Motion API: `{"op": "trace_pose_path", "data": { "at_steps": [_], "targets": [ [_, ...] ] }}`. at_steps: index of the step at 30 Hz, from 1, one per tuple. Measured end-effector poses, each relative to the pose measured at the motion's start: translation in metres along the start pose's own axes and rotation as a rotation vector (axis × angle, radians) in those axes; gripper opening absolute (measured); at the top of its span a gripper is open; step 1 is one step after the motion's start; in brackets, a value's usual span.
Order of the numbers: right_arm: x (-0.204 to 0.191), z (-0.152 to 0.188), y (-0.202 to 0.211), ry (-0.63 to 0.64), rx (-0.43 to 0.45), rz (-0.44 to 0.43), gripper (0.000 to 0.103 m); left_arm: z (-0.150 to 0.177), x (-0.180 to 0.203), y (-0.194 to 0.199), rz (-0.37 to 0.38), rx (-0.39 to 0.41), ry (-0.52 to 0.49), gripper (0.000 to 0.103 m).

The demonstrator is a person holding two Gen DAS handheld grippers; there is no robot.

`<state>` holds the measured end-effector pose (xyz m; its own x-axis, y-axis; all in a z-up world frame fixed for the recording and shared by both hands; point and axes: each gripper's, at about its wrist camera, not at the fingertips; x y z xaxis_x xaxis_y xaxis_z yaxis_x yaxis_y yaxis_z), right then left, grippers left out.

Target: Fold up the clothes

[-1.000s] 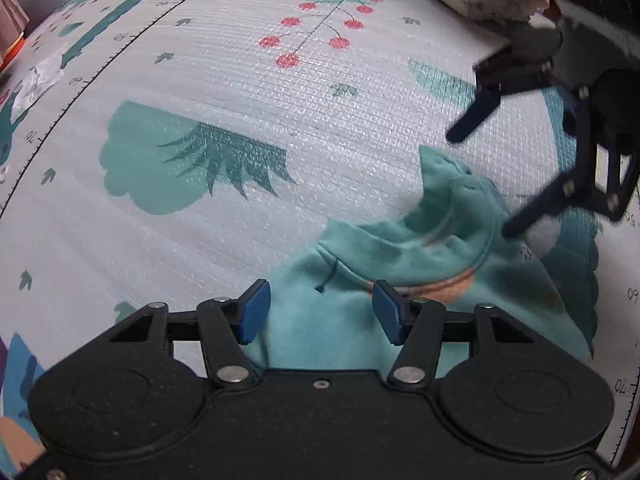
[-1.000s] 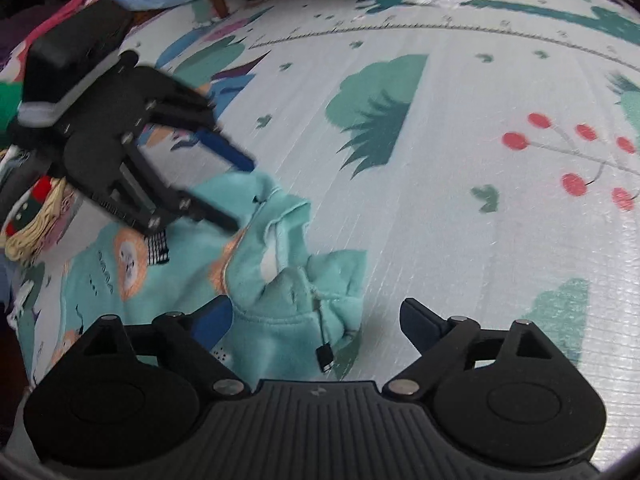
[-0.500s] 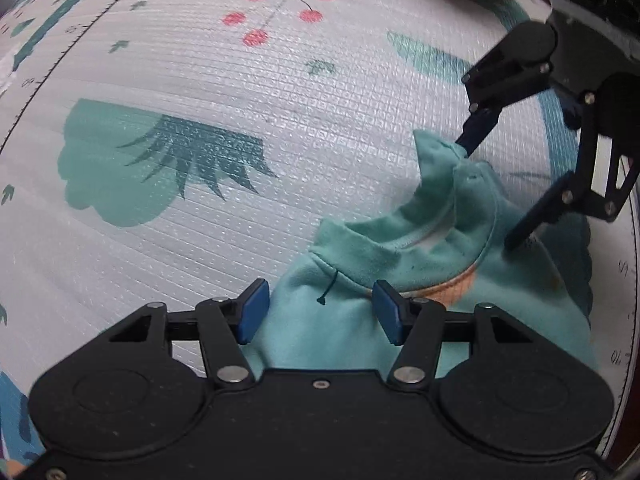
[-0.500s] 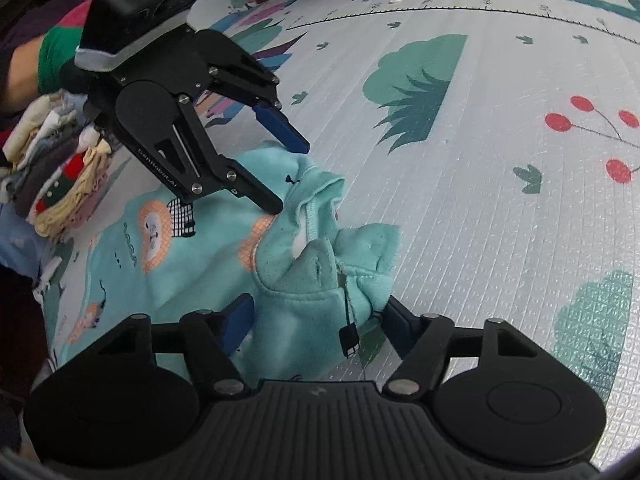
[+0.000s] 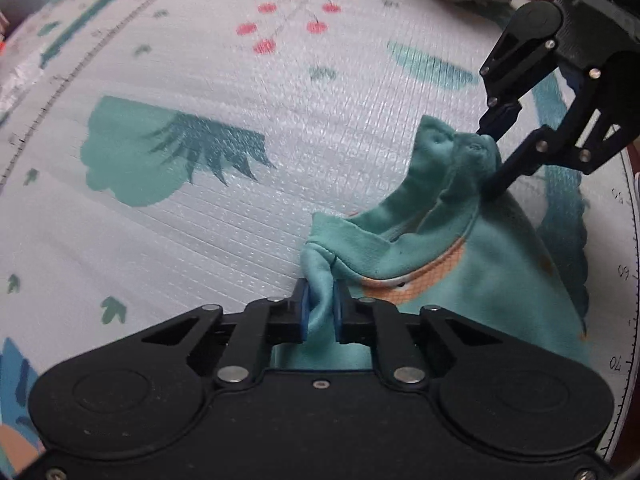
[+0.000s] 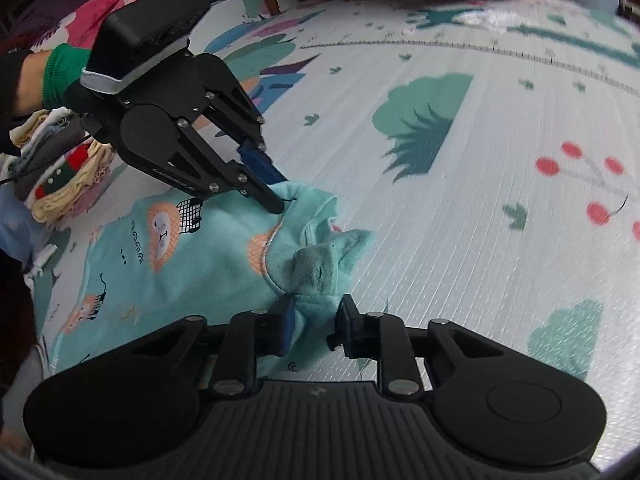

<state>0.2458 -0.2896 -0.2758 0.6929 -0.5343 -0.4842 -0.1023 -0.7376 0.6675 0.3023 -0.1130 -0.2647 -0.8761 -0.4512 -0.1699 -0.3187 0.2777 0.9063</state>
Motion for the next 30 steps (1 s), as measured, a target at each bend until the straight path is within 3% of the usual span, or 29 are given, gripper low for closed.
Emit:
{"op": "trace_pose_path", "data": {
  "at_steps": [3, 7, 12, 16, 20, 23, 26, 30],
  "targets": [
    [-0.012, -0.012, 0.007, 0.052, 0.004, 0.066, 0.015, 0.002, -0.009, 0.028, -0.056, 0.068, 0.039, 0.008],
    [-0.024, -0.039, 0.019, 0.13, 0.044, 0.141, 0.012, 0.007, -0.034, 0.064, -0.163, 0.168, 0.138, 0.008],
    [-0.054, -0.092, 0.024, 0.36, 0.104, 0.338, 0.01, 0.008, -0.068, 0.099, -0.335, 0.269, 0.27, 0.008],
    [-0.08, -0.133, 0.022, 0.532, 0.144, 0.509, 0.009, -0.006, -0.083, 0.139, -0.515, 0.389, 0.322, 0.008],
    [-0.11, -0.175, 0.045, 0.66, 0.301, 0.706, 0.009, -0.018, -0.092, 0.198, -0.643, 0.568, 0.367, 0.008],
    [-0.131, -0.187, 0.066, 0.75, 0.408, 0.79, 0.009, -0.016, -0.085, 0.24, -0.669, 0.669, 0.339, 0.008],
    [-0.139, -0.175, 0.065, 0.822, 0.396, 0.789, 0.009, -0.002, -0.066, 0.244, -0.674, 0.663, 0.273, 0.008],
    [-0.133, -0.124, 0.035, 0.865, 0.242, 0.71, 0.009, 0.028, -0.029, 0.2, -0.609, 0.539, 0.164, 0.008]
  ]
}}
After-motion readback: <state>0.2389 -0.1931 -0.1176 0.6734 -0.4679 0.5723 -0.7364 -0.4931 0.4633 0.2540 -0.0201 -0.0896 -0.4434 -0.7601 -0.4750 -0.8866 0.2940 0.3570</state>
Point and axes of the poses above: each gripper's, at about its wrist camera, not at the fingertips, and y roughly against the way its jaws point, x to its right, z to its underside, and after that the axes turned 12 degrees about -z, right-handed
